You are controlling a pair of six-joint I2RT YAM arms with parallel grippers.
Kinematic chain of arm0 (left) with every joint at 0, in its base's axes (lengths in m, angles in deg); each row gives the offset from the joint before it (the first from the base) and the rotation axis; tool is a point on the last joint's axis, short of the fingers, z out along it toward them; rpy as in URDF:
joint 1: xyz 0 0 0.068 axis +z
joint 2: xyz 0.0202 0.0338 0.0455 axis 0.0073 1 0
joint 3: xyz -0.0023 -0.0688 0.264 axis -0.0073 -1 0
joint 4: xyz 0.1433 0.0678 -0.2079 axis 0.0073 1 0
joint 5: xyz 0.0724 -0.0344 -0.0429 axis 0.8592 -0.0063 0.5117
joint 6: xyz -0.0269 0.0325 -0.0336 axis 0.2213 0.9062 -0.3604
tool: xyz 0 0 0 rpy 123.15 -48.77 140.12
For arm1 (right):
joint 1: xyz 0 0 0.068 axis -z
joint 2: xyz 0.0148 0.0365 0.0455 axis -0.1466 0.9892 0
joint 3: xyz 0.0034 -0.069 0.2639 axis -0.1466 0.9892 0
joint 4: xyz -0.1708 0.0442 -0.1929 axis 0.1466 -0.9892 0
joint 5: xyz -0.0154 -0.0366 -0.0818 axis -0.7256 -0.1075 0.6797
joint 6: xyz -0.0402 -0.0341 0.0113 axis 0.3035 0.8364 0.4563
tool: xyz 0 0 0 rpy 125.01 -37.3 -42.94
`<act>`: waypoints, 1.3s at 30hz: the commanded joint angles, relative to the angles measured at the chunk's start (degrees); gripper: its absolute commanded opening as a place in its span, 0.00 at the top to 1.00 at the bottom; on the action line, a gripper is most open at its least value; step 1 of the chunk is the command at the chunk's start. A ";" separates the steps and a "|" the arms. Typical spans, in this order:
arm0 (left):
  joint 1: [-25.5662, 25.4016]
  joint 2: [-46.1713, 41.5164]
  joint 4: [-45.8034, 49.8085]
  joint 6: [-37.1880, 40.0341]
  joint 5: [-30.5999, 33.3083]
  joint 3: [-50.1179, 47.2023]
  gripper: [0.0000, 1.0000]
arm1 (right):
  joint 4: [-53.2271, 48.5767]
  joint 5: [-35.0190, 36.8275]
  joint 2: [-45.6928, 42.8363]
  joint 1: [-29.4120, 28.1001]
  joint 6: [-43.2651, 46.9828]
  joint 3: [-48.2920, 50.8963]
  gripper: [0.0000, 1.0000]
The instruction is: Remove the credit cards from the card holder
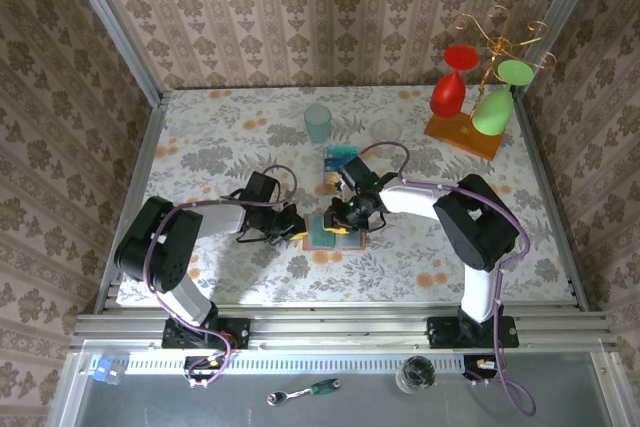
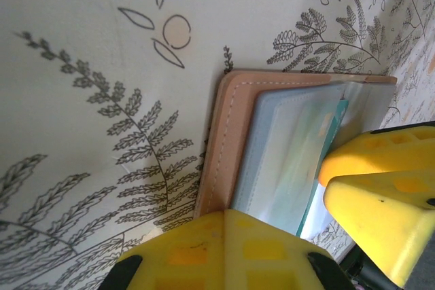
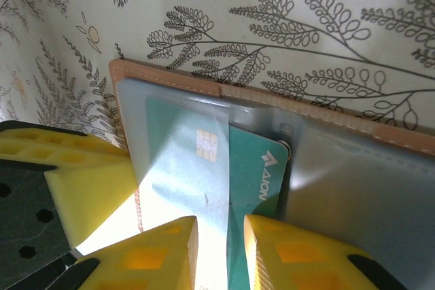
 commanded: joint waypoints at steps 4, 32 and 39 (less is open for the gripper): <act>0.53 -1.59 5.65 2.55 0.54 2.24 1.00 | -3.02 2.14 -1.79 -0.29 1.65 -0.98 0.74; -3.59 2.85 5.71 2.22 0.18 6.63 1.00 | -3.25 2.52 -4.07 0.59 1.13 1.55 0.71; -3.59 3.85 6.51 2.89 0.96 6.28 1.00 | -3.59 2.13 -2.75 0.76 1.23 1.58 0.70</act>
